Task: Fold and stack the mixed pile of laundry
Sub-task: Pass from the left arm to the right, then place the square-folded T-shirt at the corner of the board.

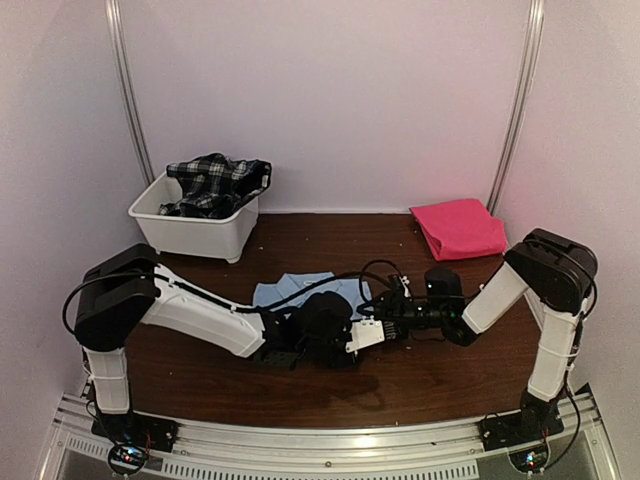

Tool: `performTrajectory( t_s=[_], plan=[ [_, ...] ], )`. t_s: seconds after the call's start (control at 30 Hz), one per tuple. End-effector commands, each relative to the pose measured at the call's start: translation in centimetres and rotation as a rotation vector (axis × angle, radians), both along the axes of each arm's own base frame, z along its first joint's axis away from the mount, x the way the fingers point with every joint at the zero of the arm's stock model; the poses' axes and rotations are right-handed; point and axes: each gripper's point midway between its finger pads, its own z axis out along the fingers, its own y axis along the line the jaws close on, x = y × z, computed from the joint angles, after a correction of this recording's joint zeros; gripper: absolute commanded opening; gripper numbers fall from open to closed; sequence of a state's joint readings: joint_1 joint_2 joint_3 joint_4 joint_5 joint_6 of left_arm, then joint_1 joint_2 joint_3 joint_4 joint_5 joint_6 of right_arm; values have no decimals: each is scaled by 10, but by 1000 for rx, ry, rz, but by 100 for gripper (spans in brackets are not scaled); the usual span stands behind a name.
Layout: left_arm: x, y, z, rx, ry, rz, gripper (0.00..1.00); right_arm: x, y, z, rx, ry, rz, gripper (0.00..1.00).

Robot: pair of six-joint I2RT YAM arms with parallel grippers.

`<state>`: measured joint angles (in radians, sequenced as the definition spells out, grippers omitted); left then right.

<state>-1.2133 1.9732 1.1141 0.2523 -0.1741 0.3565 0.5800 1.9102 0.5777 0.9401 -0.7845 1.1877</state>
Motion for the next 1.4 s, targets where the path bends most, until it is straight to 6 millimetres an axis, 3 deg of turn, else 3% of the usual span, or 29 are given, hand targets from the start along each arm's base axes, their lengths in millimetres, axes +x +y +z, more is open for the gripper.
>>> performTrajectory(
  t_s=[0.0, 0.23, 0.4, 0.5, 0.6, 0.63, 0.73, 0.8, 0.97, 1.2, 1.37],
  plan=[
    [2, -8, 31, -109, -15, -9, 0, 13, 14, 7, 43, -10, -30, 60],
    [-2, -7, 29, -104, -9, -29, 0, 30, 18, -5, 15, 2, -63, 48],
    [6, -3, 29, -95, -23, 19, 4, 44, 22, -12, -43, -12, -69, 18],
    [18, 5, 32, -113, 0, 105, 23, 51, 22, -8, -101, -57, -50, 1],
    [31, 20, 43, -162, 50, 178, 44, 63, 12, -3, -224, -124, -27, 0],
    [35, 26, 46, -176, 64, 197, 54, 64, 5, -7, -301, -129, -6, 0],
    [42, 41, 50, -192, 88, 243, 88, 79, -10, 3, -432, -220, 40, 0],
    [44, 48, 51, -199, 100, 268, 97, 90, -20, 11, -489, -273, 71, 0],
    [50, 62, 44, -204, 131, 329, 98, 124, -47, 21, -695, -409, 164, 0],
    [52, 72, 35, -202, 159, 381, 98, 187, -107, 51, -1032, -543, 82, 0],
    [52, 76, 28, -177, 165, 389, 98, 217, -142, 66, -1261, -596, 90, 0]
  ],
)
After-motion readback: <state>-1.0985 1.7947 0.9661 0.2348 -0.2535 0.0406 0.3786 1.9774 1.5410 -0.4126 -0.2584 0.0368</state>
